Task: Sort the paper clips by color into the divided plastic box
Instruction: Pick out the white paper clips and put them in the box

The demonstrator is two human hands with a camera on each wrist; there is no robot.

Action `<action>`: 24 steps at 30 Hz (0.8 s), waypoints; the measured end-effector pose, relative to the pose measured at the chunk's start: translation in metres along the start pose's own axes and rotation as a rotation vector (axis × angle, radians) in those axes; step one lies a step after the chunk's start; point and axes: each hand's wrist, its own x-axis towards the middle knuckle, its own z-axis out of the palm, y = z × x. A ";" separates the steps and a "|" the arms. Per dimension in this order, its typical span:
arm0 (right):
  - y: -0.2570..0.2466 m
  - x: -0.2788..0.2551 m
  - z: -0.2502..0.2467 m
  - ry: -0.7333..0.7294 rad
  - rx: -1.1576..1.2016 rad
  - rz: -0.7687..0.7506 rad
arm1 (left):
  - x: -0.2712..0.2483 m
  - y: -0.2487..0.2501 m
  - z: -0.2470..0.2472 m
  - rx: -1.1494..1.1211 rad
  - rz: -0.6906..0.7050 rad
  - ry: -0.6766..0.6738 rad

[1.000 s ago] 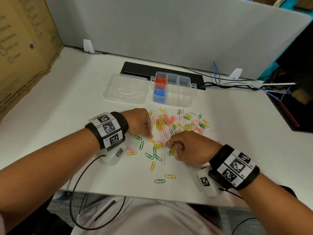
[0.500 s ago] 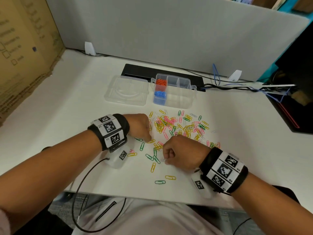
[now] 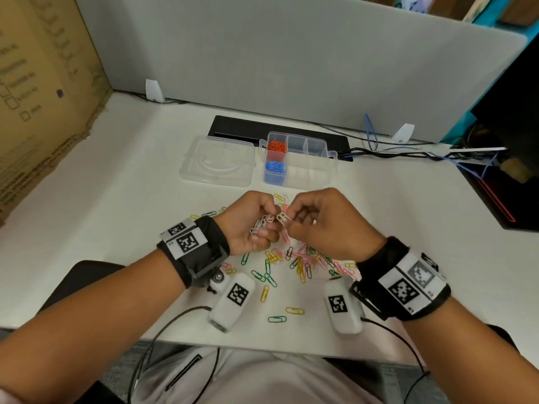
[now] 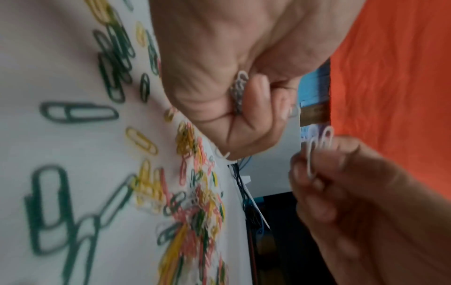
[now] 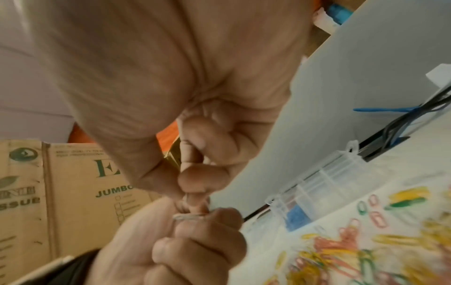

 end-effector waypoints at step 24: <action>0.045 -0.012 -0.001 -0.346 -0.425 0.120 | -0.001 -0.010 0.000 0.846 0.150 0.319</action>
